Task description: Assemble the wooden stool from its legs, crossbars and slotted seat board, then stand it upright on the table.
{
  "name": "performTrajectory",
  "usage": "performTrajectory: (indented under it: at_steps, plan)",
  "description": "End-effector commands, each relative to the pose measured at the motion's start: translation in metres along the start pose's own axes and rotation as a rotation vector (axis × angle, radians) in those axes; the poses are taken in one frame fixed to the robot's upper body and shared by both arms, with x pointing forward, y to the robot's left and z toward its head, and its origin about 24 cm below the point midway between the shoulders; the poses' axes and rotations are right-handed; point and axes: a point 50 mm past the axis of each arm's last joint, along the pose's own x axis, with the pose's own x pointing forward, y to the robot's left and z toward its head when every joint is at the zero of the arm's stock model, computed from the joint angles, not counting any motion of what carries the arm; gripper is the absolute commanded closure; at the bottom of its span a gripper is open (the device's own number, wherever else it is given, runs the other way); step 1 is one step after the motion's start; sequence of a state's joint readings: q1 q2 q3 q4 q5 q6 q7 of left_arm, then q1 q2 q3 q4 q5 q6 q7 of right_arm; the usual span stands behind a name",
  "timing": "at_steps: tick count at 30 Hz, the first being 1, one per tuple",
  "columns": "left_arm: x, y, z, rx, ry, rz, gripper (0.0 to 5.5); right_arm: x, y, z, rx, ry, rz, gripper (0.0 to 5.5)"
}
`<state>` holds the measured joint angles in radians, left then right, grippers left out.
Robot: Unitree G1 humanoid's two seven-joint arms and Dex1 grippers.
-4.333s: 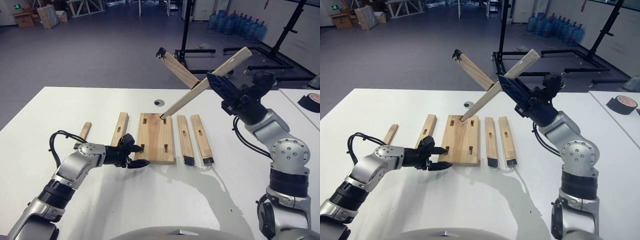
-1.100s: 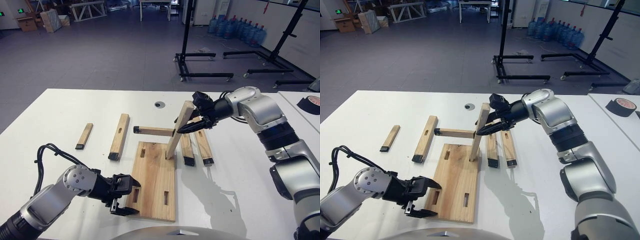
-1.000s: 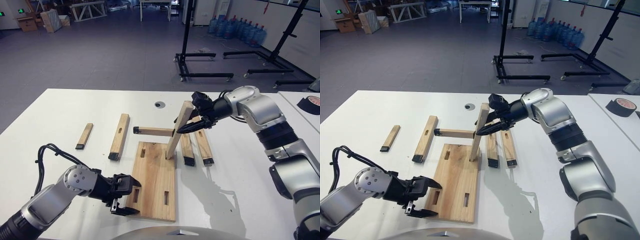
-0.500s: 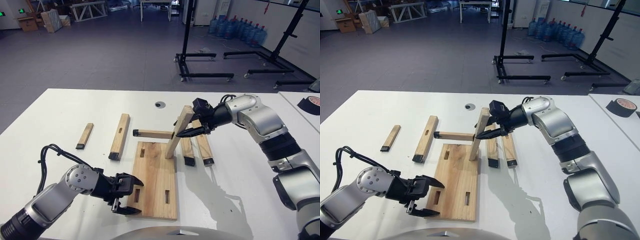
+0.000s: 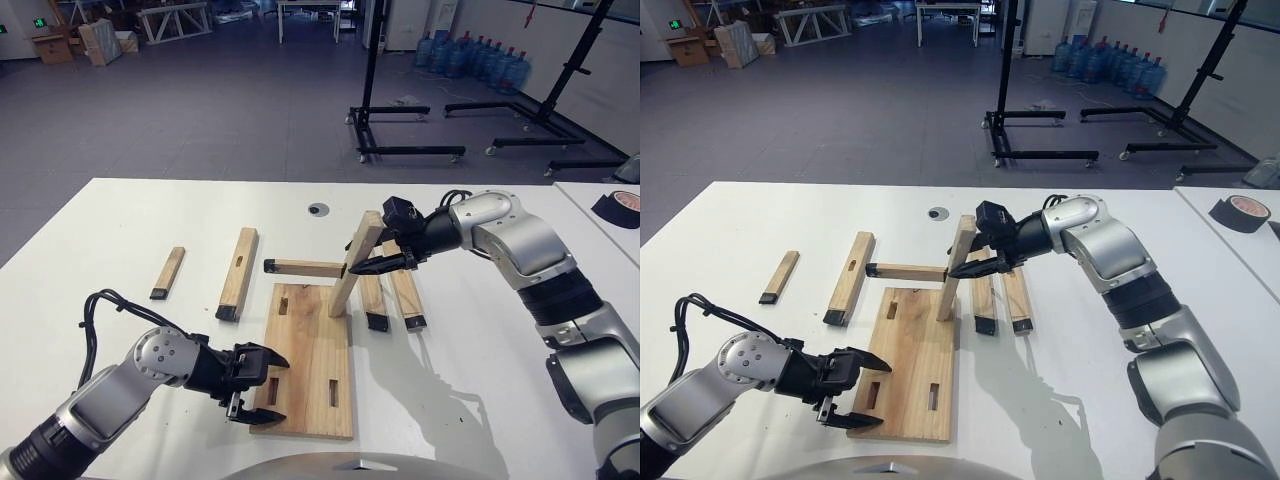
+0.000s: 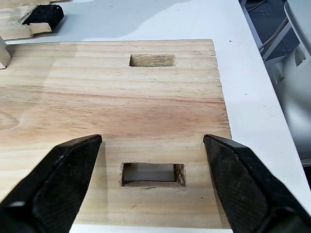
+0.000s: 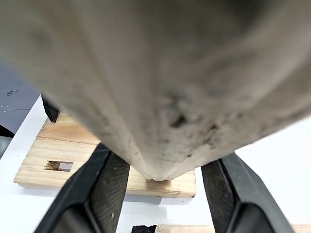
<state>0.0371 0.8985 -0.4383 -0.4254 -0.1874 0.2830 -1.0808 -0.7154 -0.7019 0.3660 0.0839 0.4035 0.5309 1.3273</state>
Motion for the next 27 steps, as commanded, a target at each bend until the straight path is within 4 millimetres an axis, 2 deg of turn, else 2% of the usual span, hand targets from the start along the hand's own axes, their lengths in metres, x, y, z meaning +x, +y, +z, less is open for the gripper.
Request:
performTrajectory:
  at_steps: [1, 9, 16, 17, 20, 25, 27]
  plan:
    - [0.011, -0.018, -0.044, -0.207, 0.253, 0.012, 1.68, 0.032, 0.016, -0.06, 0.176, 0.189, -0.016, 3.46]
    - [0.015, -0.022, -0.035, -0.268, 0.237, -0.016, 1.68, 0.028, 0.017, -0.052, 0.163, 0.156, -0.029, 3.45]
    - [0.016, -0.022, -0.038, -0.295, 0.227, 0.0, 1.68, 0.03, 0.021, -0.043, 0.114, 0.134, 0.003, 3.44]
    - [0.015, -0.021, -0.038, -0.295, 0.222, 0.007, 1.68, 0.029, 0.021, -0.041, 0.108, 0.125, 0.006, 3.07]
    - [0.017, -0.024, -0.043, -0.293, 0.23, 0.008, 1.68, 0.028, 0.018, -0.038, 0.091, 0.11, -0.039, 2.5]
    - [0.022, -0.031, -0.047, -0.295, 0.226, -0.004, 1.68, 0.018, 0.021, -0.046, 0.119, 0.073, -0.101, 1.54]
    - [0.021, -0.031, -0.049, -0.294, 0.228, -0.001, 1.68, 0.012, 0.024, -0.048, 0.132, 0.046, -0.125, 1.54]
